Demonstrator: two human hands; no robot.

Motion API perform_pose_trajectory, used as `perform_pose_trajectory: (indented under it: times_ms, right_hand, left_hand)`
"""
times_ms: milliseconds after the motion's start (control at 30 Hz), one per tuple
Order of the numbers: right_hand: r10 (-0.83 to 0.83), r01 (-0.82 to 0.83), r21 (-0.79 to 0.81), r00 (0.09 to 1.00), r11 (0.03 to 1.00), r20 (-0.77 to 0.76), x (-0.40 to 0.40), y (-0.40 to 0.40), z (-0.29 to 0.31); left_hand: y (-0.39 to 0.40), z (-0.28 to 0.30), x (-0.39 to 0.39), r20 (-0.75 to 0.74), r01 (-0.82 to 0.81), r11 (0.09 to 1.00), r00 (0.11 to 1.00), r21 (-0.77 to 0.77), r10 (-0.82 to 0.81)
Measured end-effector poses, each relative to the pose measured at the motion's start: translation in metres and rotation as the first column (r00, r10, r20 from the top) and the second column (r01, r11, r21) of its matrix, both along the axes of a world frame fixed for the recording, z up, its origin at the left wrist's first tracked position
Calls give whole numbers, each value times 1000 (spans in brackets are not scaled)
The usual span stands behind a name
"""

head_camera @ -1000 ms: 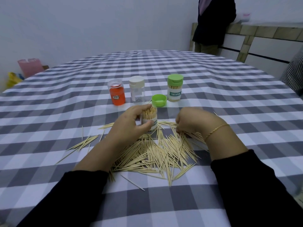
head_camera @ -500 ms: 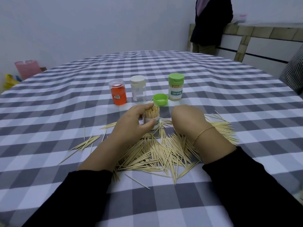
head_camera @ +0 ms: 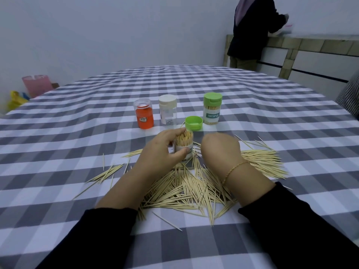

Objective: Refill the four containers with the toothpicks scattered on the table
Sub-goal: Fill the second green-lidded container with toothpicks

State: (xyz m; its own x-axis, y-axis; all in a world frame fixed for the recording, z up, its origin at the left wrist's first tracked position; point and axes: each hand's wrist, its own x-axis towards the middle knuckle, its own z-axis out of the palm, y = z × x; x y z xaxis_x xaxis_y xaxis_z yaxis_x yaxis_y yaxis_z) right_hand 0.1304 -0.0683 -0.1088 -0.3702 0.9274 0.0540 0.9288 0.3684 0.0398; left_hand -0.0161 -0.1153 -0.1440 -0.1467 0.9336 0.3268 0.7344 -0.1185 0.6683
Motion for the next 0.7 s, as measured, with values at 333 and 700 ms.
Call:
perform_pose_trajectory:
  times_ms: [333,700]
  right_hand:
    - [-43,41,-15,983,999,-176,11,24,4]
    - [-121,-261,-220,346,940,-930,18,37,7]
  left_hand:
    - [-4,1,0,4,4,1000,1000,-9,-4]
    - [-4,0,1,36,3,1000,999,-16,-2]
